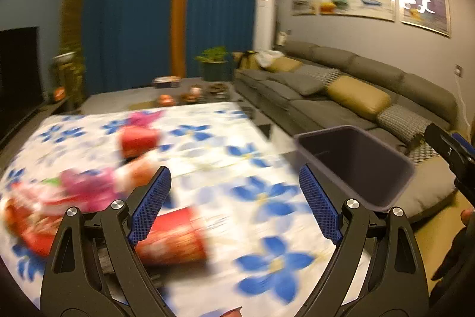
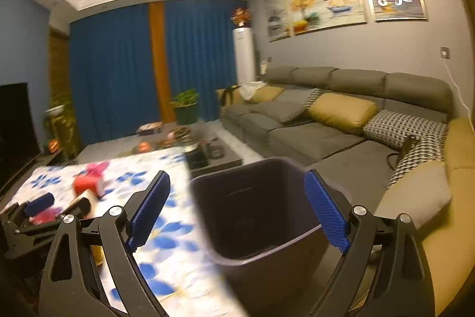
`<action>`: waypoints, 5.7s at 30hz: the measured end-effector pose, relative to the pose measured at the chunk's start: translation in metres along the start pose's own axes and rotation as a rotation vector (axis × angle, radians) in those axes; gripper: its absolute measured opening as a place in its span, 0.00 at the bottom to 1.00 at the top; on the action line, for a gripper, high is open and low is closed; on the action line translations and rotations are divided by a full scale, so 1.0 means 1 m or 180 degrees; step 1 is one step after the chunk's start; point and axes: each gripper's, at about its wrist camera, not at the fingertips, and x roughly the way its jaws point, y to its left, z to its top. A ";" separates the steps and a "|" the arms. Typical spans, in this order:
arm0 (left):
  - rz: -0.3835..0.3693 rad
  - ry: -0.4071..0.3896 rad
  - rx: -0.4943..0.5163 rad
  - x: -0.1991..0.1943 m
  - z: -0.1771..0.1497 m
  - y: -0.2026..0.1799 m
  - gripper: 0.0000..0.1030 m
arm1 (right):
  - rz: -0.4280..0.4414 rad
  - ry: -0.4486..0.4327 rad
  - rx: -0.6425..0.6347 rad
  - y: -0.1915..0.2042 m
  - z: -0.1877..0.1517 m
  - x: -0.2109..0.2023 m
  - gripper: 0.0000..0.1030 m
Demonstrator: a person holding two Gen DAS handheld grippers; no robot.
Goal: Collect trash
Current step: 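Grasp the red snack bag with the left gripper while the right grasps the black bag, then carry both bags over the grey bin and open both grippers to drop them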
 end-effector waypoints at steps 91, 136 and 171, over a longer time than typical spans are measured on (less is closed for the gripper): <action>0.0151 -0.0382 -0.0339 -0.097 0.001 0.165 0.03 | 0.1375 0.0179 -0.0345 0.159 0.002 -0.024 0.03; -0.0767 -0.0339 0.0315 0.057 0.053 -0.106 0.03 | 0.0095 -0.0047 0.0146 -0.038 0.035 0.069 0.03; -0.0939 0.0104 0.0298 0.118 0.042 -0.141 0.05 | -0.0002 0.0133 0.0339 -0.052 0.034 0.089 0.42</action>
